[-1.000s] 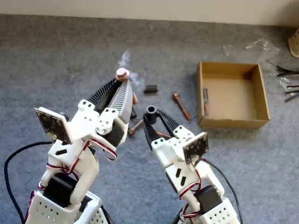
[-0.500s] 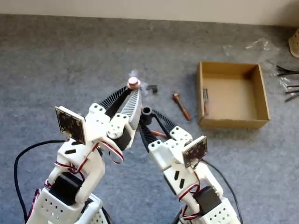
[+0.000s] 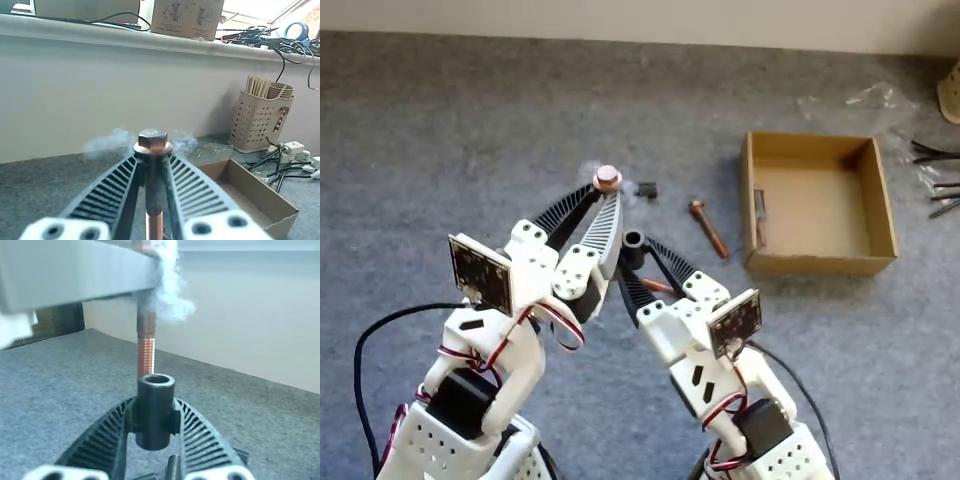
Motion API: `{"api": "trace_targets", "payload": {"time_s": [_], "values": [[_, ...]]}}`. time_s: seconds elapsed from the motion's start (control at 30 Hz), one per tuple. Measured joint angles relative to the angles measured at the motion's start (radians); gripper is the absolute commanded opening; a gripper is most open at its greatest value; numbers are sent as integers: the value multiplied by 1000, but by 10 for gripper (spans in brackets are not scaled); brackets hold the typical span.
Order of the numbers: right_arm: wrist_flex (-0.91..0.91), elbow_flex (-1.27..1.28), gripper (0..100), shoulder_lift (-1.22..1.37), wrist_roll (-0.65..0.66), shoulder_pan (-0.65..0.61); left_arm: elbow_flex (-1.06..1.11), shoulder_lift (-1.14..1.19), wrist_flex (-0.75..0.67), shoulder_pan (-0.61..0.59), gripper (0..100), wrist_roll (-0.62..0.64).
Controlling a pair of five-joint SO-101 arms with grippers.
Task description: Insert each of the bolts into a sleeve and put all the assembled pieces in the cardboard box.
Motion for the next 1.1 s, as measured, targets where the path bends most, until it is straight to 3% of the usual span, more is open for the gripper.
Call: {"api": "trace_targets", "payload": {"time_s": [0.5, 0.73, 1.0, 1.1], "values": [[0, 0, 5, 0, 3, -37, -48, 0, 0, 0, 6, -6], [0, 0, 5, 0, 100, -95, -48, 0, 0, 61, 6, -6], [0, 0, 5, 0, 104, -92, -48, 0, 0, 66, 6, -14], [0, 0, 5, 0, 34, -44, -48, 0, 0, 74, 6, -44]]}}
